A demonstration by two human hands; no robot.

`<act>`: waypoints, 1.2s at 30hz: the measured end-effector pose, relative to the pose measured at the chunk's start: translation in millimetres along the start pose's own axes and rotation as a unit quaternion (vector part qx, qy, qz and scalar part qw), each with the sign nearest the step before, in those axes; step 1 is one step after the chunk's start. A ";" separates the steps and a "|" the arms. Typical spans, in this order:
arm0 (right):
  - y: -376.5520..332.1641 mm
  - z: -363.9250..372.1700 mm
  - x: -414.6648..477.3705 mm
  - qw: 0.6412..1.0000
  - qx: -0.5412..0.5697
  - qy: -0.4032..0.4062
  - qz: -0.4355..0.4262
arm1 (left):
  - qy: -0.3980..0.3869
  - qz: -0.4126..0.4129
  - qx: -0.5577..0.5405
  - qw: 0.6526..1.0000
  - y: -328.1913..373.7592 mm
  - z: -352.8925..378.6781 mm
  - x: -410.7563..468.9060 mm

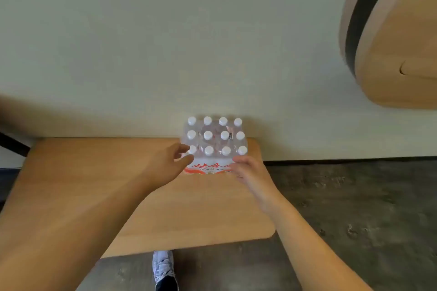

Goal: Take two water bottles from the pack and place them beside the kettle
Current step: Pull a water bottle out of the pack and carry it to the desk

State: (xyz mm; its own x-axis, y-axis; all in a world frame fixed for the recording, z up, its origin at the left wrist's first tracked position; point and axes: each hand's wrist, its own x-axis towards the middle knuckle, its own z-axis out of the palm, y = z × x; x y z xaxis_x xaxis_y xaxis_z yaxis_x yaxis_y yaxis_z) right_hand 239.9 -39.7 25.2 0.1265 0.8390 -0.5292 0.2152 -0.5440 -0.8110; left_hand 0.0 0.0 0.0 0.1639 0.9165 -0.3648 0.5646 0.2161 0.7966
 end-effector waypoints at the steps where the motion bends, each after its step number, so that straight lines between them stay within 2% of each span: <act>1: 0.2 5.4 14.1 0.999 -0.028 0.014 -0.012 | 0.018 0.012 0.043 0.999 -7.7 0.4 14.7; 5: 4.7 21.7 69.4 0.988 -0.121 0.040 -0.084 | 0.016 -0.001 0.150 0.988 -40.3 15.2 70.9; 9: 13.3 40.8 129.2 0.959 -0.215 0.039 -0.179 | 0.011 0.035 0.196 0.980 -69.4 43.4 118.0; 11: 21.5 48.5 158.5 0.952 -0.219 0.036 -0.212 | 0.034 0.041 0.204 0.978 -78.2 57.8 137.5; 16: 34.8 62.9 210.9 0.937 -0.233 0.014 -0.259 | 0.078 0.083 0.197 0.974 -93.7 73.2 161.3; 20: 41.0 65.8 236.5 0.893 -0.352 -0.040 -0.279 | 0.093 0.138 0.231 0.959 -103.1 86.1 158.6; 25: 33.4 70.8 254.0 0.857 -0.429 -0.062 -0.280 | 0.143 0.131 0.285 0.939 -91.2 98.6 161.6; 29: 30.8 76.8 256.5 0.851 -0.430 -0.042 -0.298 | 0.180 0.117 0.323 0.922 -84.0 104.0 161.9; 36: 36.7 81.1 249.5 0.865 -0.376 0.036 -0.331 | 0.182 0.105 0.329 0.921 -81.4 103.8 161.0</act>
State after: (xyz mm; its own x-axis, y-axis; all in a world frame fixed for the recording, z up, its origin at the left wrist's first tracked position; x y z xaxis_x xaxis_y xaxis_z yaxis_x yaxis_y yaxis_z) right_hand 200.8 148.8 -156.9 -0.2117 0.9770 0.0276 0.8284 0.1943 -0.5254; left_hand 64.4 95.0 -173.6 0.1119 0.9927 0.0449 0.9385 -0.1204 0.3237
